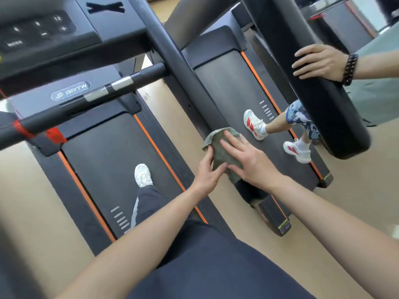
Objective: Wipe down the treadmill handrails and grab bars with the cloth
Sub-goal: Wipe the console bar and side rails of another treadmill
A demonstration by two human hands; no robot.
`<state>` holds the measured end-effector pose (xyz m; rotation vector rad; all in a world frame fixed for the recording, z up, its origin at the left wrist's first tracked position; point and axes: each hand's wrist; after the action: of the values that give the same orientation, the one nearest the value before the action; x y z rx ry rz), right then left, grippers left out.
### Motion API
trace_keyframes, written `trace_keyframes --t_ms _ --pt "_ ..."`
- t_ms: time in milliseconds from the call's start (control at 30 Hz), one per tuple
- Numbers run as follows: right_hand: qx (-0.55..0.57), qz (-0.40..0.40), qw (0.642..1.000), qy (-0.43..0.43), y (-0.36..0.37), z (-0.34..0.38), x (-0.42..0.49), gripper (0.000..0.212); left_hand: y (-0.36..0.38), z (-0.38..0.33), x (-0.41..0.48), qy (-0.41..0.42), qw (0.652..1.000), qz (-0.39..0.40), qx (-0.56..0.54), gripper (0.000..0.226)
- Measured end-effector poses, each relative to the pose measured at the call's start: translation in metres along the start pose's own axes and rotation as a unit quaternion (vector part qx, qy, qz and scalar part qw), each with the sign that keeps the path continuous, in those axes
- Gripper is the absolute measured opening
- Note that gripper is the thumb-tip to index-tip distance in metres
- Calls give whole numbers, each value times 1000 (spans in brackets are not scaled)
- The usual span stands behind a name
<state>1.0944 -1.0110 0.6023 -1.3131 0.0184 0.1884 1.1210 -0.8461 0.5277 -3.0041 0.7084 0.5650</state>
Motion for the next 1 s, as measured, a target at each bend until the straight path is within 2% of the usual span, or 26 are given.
trace_keyframes --t_ms 133,267,467,533,600,667,733,900,1000 --pt "-37 -36 998 20 9 3 -44 78 17 14 -24 -13 998 47 34 65" --pt "-41 -53 997 50 21 -2 -84 85 26 27 -43 -29 993 97 63 67" --pt "59 -122 982 131 34 -2 -132 85 35 34 -68 -30 977 176 119 66" --pt "121 -147 966 175 41 -3 -142 83 35 25 -75 -11 975 177 136 63" --pt "173 -155 947 224 45 -5 -148 82 34 11 -78 77 967 119 210 62" --pt "208 -159 931 252 49 -7 -150 80 33 2 -76 159 947 39 277 62" --pt "254 -160 911 282 50 -9 -151 78 33 0 -67 231 917 -6 324 58" --pt "374 -133 843 363 48 -11 -152 70 39 -17 -40 362 802 -1 475 56" --pt "401 -117 818 396 51 -13 -153 65 47 -32 -20 390 750 23 534 54"
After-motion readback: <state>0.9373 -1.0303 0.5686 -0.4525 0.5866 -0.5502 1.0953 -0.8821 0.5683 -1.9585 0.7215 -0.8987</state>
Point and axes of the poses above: each hand's wrist, its own x-axis towards the middle knuckle, its own y-axis out of the palm, z = x × y, and after that the axes turned 5 degrees about -z, right-handed
